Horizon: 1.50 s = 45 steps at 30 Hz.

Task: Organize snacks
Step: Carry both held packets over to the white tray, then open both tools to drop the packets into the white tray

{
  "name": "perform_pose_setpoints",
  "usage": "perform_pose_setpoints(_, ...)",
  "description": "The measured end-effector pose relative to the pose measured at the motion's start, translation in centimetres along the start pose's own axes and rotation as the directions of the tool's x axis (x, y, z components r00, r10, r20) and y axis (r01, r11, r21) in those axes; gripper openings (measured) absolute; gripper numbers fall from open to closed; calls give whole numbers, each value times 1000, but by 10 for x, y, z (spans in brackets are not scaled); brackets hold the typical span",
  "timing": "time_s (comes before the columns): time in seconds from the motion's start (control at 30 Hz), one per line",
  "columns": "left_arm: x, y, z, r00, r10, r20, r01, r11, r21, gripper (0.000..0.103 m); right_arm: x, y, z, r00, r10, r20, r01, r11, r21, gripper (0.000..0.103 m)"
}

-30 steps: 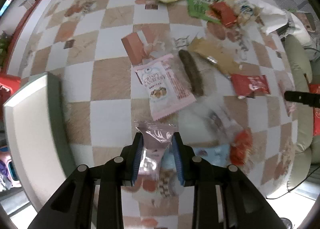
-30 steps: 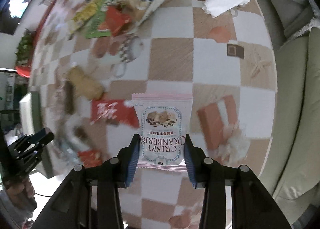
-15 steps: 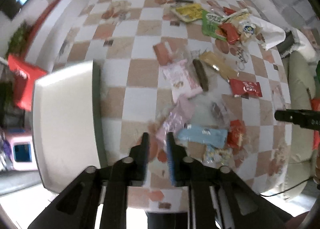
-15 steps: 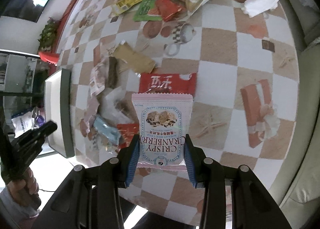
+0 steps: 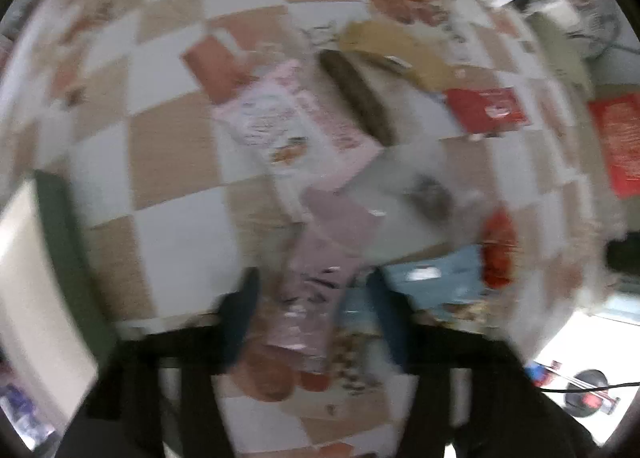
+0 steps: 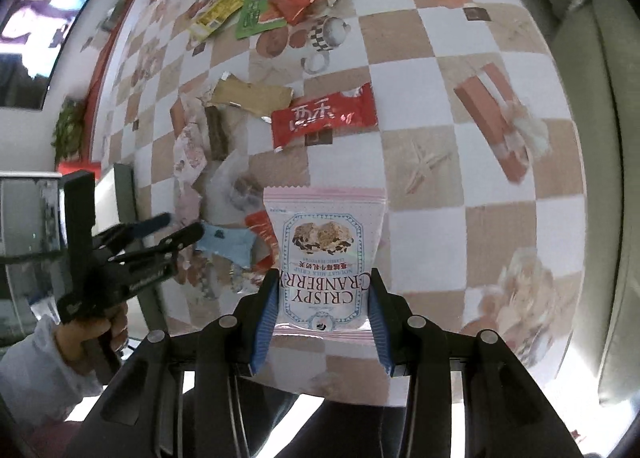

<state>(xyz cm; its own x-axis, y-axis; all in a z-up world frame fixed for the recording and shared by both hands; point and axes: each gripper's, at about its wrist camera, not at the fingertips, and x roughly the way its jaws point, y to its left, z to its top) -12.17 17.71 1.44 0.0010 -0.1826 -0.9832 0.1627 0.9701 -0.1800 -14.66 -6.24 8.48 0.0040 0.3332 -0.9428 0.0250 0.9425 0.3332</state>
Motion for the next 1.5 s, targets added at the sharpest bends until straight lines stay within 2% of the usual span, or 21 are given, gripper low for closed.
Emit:
perform_pose_setpoints(0.03, 0, 1, 2, 1000, -7, -12, 7, 1000, 9, 26, -1, 4, -1, 1000, -2, 5, 2, 1000, 1, 43)
perform_pose_setpoints(0.13, -7, 4, 1, 1000, -5, -5, 5, 1000, 17, 25, -5, 20, -2, 1000, -11, 21, 12, 1000, -15, 43)
perform_pose_setpoints(0.23, -31, 9, -4, 998, -42, 50, 42, 999, 1, 25, -8, 41, 1, 1000, -16, 27, 17, 999, -49, 43)
perform_pose_setpoints(0.4, -81, 19, -19, 988, -52, 147, 57, 998, -25, 25, -3, 83, 7, 1000, -19, 10, 21, 989, -148, 43)
perform_pose_setpoints(0.6, -120, 56, -52, 974, -12, 225, 46, 988, -145, 25, 11, 139, 10, 999, -22, -29, 13, 954, -300, 43)
perform_pose_setpoints(0.8, -133, 96, -93, 965, 76, 252, 2, 955, -296, 26, 30, 197, 9, 997, -38, -73, 2, 896, -445, 43)
perform_pose_setpoints(1.07, -131, 145, -141, 965, 158, 210, -54, 901, -431, 26, 69, 275, -12, 986, -65, -156, -44, 793, -607, 43)
perform_pose_setpoints(1.23, -120, 165, -162, 971, 166, 174, -64, 876, -478, 25, 95, 321, -28, 977, -91, -194, -68, 727, -683, 43)
perform_pose_setpoints(1.33, -113, 176, -171, 974, 167, 150, -71, 863, -500, 25, 107, 340, -34, 972, -103, -210, -78, 705, -705, 43)
perform_pose_setpoints(1.5, -103, 185, -178, 978, 168, 121, -84, 857, -508, 25, 127, 358, -39, 963, -126, -237, -87, 690, -719, 43)
